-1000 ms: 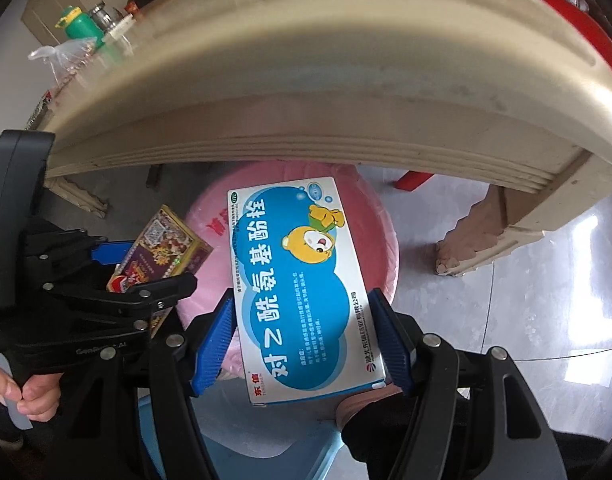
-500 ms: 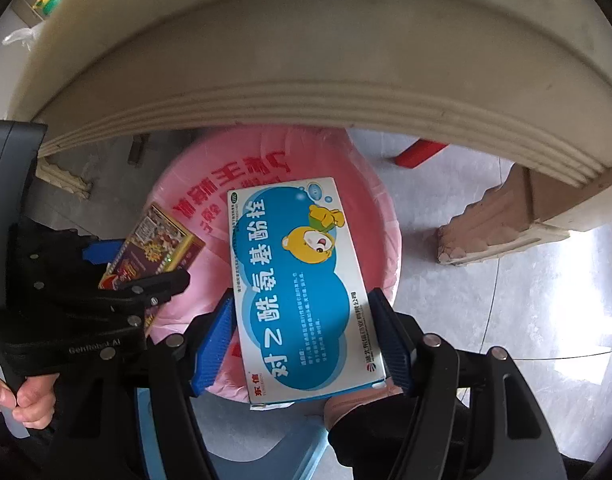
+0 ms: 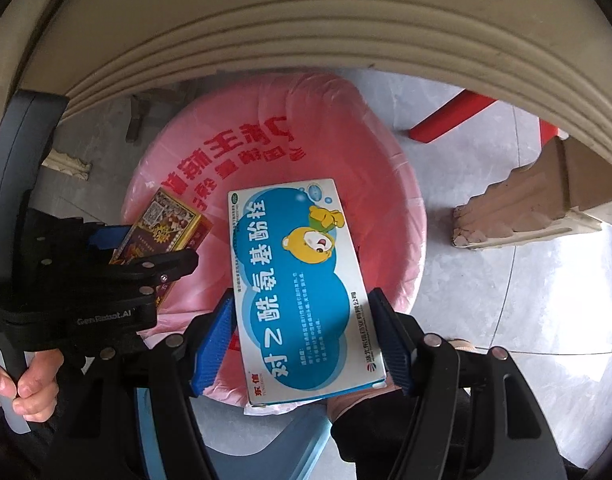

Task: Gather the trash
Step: 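Open both tools to drop the card box and medicine box into the bin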

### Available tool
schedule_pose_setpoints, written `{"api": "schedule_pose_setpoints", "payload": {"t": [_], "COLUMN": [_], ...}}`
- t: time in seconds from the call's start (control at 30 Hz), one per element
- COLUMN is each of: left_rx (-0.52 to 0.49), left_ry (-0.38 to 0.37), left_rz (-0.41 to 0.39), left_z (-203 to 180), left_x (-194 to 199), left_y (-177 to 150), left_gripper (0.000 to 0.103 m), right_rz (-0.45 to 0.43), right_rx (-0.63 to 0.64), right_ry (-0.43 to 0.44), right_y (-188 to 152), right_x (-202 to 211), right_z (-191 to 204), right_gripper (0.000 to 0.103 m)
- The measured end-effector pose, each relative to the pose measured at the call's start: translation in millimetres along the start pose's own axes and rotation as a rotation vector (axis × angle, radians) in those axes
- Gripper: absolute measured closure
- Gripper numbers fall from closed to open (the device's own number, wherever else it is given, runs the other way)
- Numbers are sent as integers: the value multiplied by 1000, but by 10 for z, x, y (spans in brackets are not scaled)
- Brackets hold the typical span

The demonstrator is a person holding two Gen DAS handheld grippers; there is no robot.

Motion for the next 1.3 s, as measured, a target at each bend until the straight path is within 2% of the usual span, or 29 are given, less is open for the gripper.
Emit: {"api": "schedule_pose_setpoints", "payload": {"t": [0.3,0.33,0.37,0.4,0.83,1.3], "left_rx": [2,-2,-2,2,-45,-95], "left_ry": [11,15,19,25,99,115], "left_rz": [28,33,36,36,34,2], "left_z": [36,38,41,42,41,-75], "left_x": [-127,-131,-131,-120,-119,-9], "left_y": [37,42,42,40,56,53], "left_gripper": [40,35,28,25,24,23], "right_rz": [5,1,-3,-9,-9,-37], "right_rx": [3,5,6,5,-24,-41], "right_ry": [15,13,6,2,-1,-21], "right_y": [0,12,18,22,24,24], "right_x": [-69,-69,-65,-53,-45,70], "right_z": [25,28,24,14,-27,-65], "right_gripper": [38,37,32,26,25,24]}}
Point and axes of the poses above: each gripper's, at about its wrist camera, not at the fingertips, and x roughly against the way its jaws point, z to its left, y to its top, the point moved 4 cm from there along -x, roughly the way its jaws point, and after that the axes turned 14 degrees about -z, right-handed, at the moved point
